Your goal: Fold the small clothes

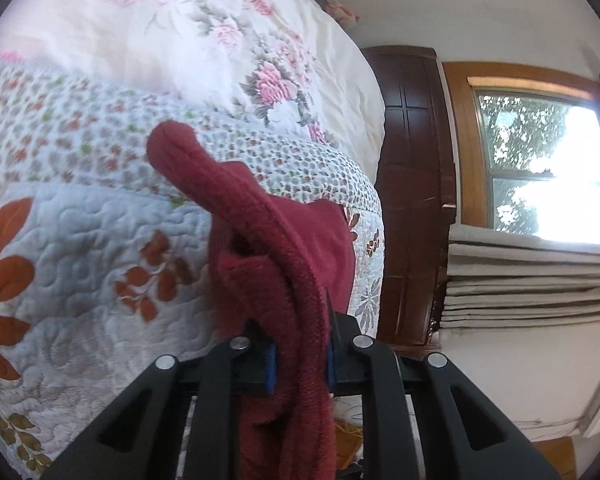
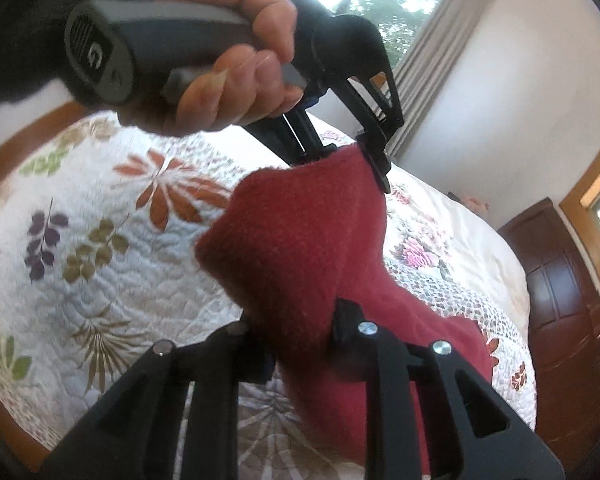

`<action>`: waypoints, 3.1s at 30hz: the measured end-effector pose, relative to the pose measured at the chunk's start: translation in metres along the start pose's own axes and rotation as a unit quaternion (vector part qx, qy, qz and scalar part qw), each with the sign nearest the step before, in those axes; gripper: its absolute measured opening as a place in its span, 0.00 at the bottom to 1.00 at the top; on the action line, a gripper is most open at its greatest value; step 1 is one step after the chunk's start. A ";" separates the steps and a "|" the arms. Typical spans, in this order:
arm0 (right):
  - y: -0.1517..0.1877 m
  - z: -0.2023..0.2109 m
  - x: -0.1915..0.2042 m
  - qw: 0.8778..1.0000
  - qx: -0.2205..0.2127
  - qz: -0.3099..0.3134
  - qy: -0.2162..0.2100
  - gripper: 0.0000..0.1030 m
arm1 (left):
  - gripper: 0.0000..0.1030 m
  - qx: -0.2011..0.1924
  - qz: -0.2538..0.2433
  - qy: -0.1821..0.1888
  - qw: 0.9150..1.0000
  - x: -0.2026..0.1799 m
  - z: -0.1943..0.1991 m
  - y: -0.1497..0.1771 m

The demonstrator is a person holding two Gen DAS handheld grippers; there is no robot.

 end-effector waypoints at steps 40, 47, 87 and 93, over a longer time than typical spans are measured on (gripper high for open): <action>0.102 0.021 -0.208 0.981 -0.005 -0.192 0.005 0.17 | 0.16 0.089 -0.071 -0.083 0.990 -0.144 -0.211 -0.018; 0.146 0.010 -0.241 0.966 0.010 -0.256 -0.030 0.17 | 0.16 0.116 -0.074 -0.116 0.984 -0.144 -0.268 -0.009; 0.228 -0.016 -0.303 0.857 0.060 -0.396 -0.325 0.58 | 0.79 0.026 -0.420 -0.262 0.868 -0.168 -0.207 0.185; 0.236 -0.024 -0.295 0.843 0.116 -0.372 -0.372 0.16 | 0.81 0.019 -0.560 -0.393 0.729 -0.150 -0.234 0.211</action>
Point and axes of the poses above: each gripper's, at about its wrist camera, not at the fingertips, and z roughly against the way its jaws point, x to its left, y to its underside, the point moved 9 cm from there along -z, roughly the way its jaws point, and after that the axes turned 3 degrees about -z, right-handed, at the moved point
